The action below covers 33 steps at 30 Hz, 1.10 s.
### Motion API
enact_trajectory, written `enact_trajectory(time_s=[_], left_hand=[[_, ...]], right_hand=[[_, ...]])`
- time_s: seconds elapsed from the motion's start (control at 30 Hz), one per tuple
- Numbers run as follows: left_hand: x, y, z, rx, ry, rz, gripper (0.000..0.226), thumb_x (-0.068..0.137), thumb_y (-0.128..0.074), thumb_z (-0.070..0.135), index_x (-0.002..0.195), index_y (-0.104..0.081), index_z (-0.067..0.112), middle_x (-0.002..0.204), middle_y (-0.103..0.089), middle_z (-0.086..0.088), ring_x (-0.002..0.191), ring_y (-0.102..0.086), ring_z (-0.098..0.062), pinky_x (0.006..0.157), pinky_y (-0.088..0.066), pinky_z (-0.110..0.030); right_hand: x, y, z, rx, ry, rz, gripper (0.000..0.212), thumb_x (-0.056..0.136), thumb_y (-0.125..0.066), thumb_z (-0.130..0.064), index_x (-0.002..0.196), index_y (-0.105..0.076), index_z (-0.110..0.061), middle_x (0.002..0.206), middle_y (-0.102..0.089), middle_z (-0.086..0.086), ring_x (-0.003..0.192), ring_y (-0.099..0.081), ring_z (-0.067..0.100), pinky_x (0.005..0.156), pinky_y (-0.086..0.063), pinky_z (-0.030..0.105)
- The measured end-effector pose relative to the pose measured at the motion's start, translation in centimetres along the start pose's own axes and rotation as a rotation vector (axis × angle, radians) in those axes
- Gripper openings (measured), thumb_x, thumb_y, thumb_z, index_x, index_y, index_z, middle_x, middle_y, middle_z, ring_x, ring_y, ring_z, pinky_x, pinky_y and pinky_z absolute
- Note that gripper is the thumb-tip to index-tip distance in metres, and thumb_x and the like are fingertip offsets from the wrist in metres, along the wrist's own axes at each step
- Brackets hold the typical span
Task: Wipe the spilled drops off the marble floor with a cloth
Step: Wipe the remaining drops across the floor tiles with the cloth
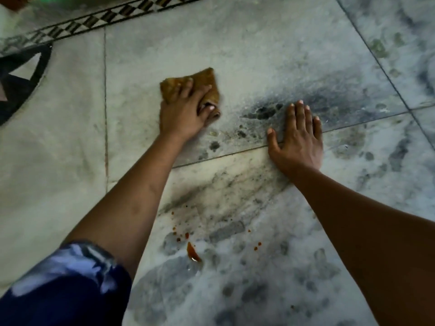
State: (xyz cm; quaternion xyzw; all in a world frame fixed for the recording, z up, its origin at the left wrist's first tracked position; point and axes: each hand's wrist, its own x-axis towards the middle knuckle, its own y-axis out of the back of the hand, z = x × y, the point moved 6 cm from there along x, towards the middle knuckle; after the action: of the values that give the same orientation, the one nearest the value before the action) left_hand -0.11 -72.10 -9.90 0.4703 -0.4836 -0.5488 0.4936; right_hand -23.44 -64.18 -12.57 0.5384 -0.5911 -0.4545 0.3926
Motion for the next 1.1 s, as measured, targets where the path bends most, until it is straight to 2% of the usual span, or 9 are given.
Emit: enact_trajectory(time_s=[0.1,0.17,0.27,0.37,0.57,0.73,0.8,1.0,1.1], left_hand=[[-4.6,0.9,0.9,0.046,-0.123,0.036,0.051,0.092,-0.050,0.040,0.141,-0.036,0.036,0.153,-0.032,0.001,0.132,-0.041,-0.027,0.090,-0.044,-0.042],[-7.2,1.8,0.4,-0.007,-0.133,0.040,0.051,0.092,-0.051,0.032,0.140,-0.037,0.038,0.146,-0.043,0.002,0.125,-0.048,-0.027,0.087,-0.046,-0.040],[-10.4,3.5,-1.7,-0.213,-0.082,0.017,0.051,0.090,-0.051,0.020,0.136,-0.041,0.038,0.134,-0.056,0.000,0.116,-0.055,-0.031,0.086,-0.047,-0.042],[-14.7,6.4,-3.6,-0.397,-0.030,0.042,0.048,0.084,-0.048,0.028,0.131,-0.046,0.038,0.118,-0.065,-0.001,0.104,-0.062,-0.028,0.082,-0.051,-0.043],[-23.5,12.0,-6.9,-0.449,0.089,0.110,0.043,0.091,-0.054,0.016,0.131,-0.049,0.030,0.116,-0.065,-0.003,0.103,-0.062,-0.027,0.085,-0.049,-0.041],[-28.8,13.9,-9.4,-0.449,0.186,0.111,0.040,0.092,-0.054,0.021,0.129,-0.047,0.036,0.112,-0.067,-0.003,0.099,-0.063,-0.028,0.084,-0.050,-0.044],[-30.7,13.6,-10.0,-0.453,0.225,0.123,0.040,0.092,-0.055,0.022,0.129,-0.047,0.036,0.111,-0.068,-0.003,0.097,-0.064,-0.028,0.082,-0.051,-0.044],[-33.2,9.9,-9.7,-0.655,0.339,0.232,0.040,0.092,-0.057,0.020,0.130,-0.050,0.027,0.117,-0.066,-0.003,0.106,-0.062,-0.026,0.088,-0.049,-0.037],[-32.1,7.9,-8.6,-0.544,0.328,0.297,0.046,0.091,-0.056,0.022,0.135,-0.046,0.031,0.120,-0.065,-0.003,0.102,-0.063,-0.026,0.081,-0.051,-0.037]], right_hand=[[0.0,0.0,0.1,0.006,0.000,-0.003,0.077,0.087,-0.022,-0.053,0.150,-0.007,-0.010,0.159,-0.002,0.009,0.146,0.000,0.020,0.116,0.004,0.034],[0.0,-0.1,0.1,0.006,-0.004,-0.007,0.077,0.088,-0.022,-0.052,0.150,-0.007,-0.010,0.159,-0.002,0.009,0.146,0.001,0.020,0.116,0.003,0.035],[0.0,0.3,0.0,0.052,0.005,-0.012,0.073,0.092,-0.024,-0.051,0.150,-0.009,-0.009,0.158,-0.005,0.009,0.146,0.000,0.020,0.118,0.002,0.035],[-1.8,1.1,0.1,0.143,0.032,0.014,0.075,0.088,-0.018,-0.051,0.149,-0.015,-0.008,0.158,-0.010,0.008,0.146,-0.003,0.019,0.118,0.002,0.034],[-9.9,3.7,-2.9,0.149,0.200,-0.060,0.076,0.085,-0.011,-0.050,0.150,-0.013,-0.009,0.158,-0.007,0.008,0.146,-0.003,0.018,0.118,0.001,0.033],[-16.4,3.3,-6.0,0.041,0.340,-0.215,0.065,0.097,-0.016,-0.046,0.150,-0.003,-0.011,0.158,0.001,0.008,0.146,0.003,0.019,0.117,0.005,0.034],[-18.3,2.9,-6.6,-0.010,0.369,-0.272,0.062,0.099,-0.021,-0.042,0.150,0.000,-0.012,0.158,0.004,0.007,0.146,0.005,0.019,0.117,0.005,0.035],[-19.6,1.7,-7.9,-0.105,0.434,-0.325,0.065,0.099,-0.019,-0.046,0.150,0.001,-0.012,0.158,0.006,0.006,0.145,0.006,0.019,0.117,0.004,0.036],[-19.2,0.4,-7.6,-0.105,0.419,-0.338,0.066,0.098,-0.019,-0.048,0.150,0.001,-0.012,0.158,0.007,0.006,0.145,0.007,0.019,0.118,0.005,0.036]])
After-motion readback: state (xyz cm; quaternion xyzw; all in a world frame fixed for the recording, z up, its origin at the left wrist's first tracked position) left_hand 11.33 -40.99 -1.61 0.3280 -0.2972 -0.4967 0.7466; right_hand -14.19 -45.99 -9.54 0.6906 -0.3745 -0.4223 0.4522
